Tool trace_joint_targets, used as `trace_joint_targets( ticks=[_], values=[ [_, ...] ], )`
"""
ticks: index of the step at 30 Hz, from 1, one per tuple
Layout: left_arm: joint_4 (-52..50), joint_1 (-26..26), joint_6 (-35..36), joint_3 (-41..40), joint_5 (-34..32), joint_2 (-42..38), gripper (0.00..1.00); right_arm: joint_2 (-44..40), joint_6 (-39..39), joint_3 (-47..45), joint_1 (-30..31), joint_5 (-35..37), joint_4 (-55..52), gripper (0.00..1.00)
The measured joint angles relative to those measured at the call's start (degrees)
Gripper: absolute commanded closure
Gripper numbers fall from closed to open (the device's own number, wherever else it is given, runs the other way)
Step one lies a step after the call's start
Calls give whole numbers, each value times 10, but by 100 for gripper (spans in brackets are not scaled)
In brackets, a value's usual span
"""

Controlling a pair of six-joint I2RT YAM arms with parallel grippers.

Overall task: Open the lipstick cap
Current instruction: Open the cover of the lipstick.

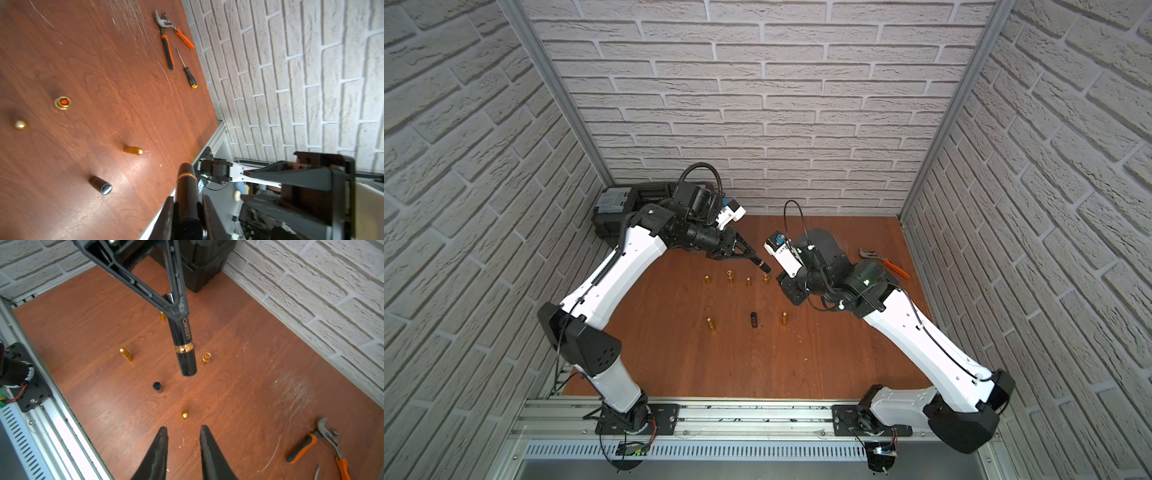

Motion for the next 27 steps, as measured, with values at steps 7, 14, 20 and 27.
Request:
trace_joint_targets(
  ticks=[7,14,20,27],
  values=[
    [10,28,-14,-36,52,-50,86,83,-24,49,0,-72,-9,73],
    [16,31,-18,-42,70,-67,86,110,-33,56,0,-90,-14,72],
    [17,36,-18,-46,73,-67,86,110,-37,68,0,-90,-18,71],
    [21,38,-22,-50,78,-67,86,111,-38,72,0,-84,-18,67]
  ],
)
